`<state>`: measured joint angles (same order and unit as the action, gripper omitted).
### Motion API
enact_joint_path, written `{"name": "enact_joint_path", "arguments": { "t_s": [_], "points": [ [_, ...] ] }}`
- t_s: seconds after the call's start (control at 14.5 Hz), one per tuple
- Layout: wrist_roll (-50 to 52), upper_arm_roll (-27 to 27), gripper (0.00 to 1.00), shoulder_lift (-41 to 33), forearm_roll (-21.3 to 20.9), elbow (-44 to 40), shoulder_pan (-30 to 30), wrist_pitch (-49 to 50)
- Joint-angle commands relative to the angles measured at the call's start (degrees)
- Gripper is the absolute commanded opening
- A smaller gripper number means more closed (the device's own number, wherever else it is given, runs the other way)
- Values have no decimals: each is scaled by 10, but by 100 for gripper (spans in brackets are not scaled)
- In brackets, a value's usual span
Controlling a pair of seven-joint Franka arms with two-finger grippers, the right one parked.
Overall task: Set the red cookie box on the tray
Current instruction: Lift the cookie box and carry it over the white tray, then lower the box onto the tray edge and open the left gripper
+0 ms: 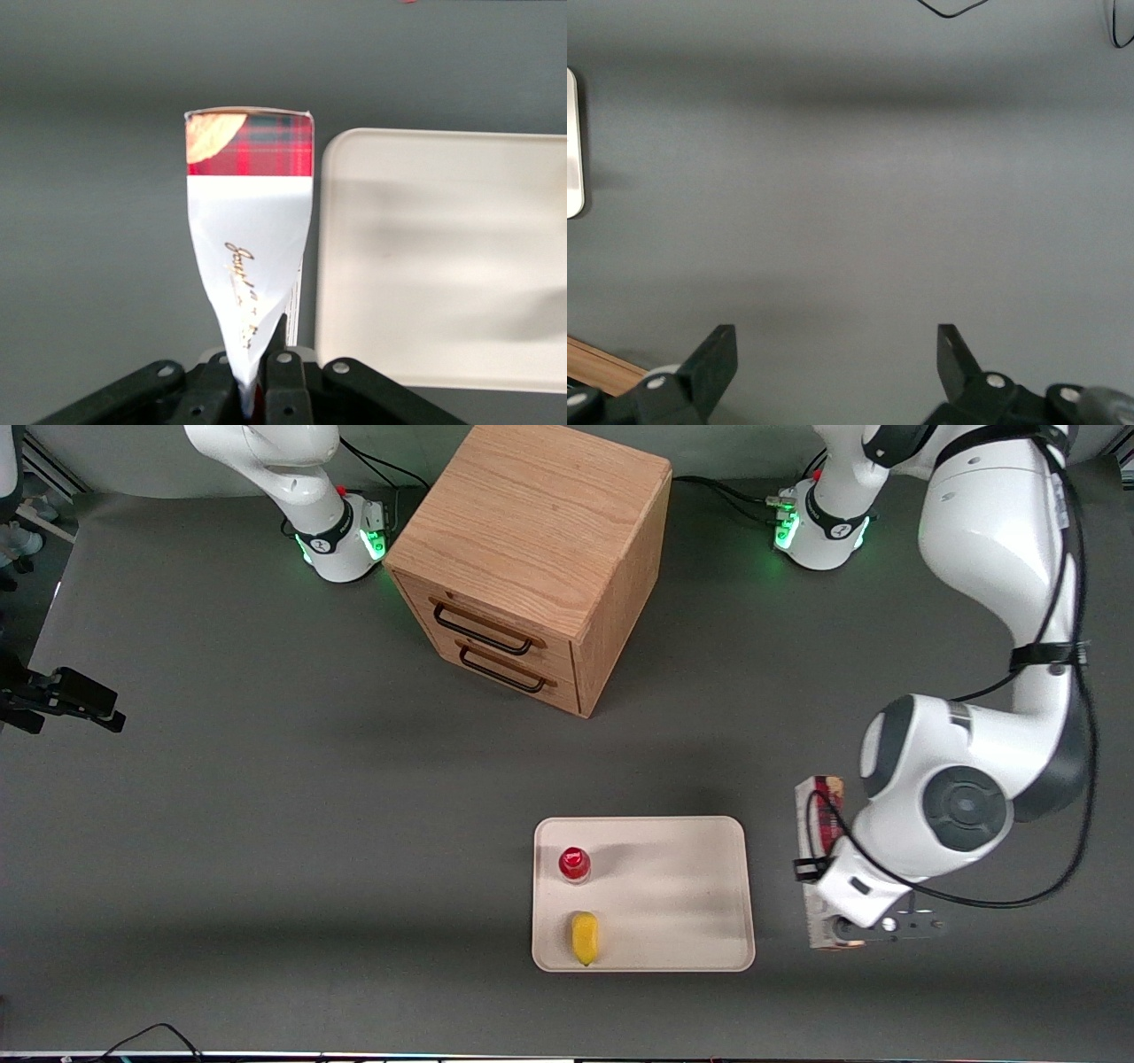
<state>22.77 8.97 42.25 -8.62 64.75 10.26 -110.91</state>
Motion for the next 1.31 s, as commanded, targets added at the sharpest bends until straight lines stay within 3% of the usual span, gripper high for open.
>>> {"name": "enact_joint_path", "arguments": {
  "t_s": [0.0, 0.14, 0.34, 0.76, 0.83, 0.9, 0.97, 1.24],
  "points": [
    [119, 4, 0, 65, -56, -38, 33, -53],
    [163, 19, 0, 97, -100, -54, 41, -64],
    [170, 24, 0, 127, -123, -58, 47, -92],
    [170, 24, 0, 158, -140, -55, 49, -125],
    [170, 25, 26, 159, -139, -53, 49, -126],
    [171, 28, 68, 159, -139, -52, 48, -127],
    [171, 29, 96, 159, -139, -52, 47, -127],
    [160, 46, 100, 126, -134, -57, 29, -64]
  ]
}}
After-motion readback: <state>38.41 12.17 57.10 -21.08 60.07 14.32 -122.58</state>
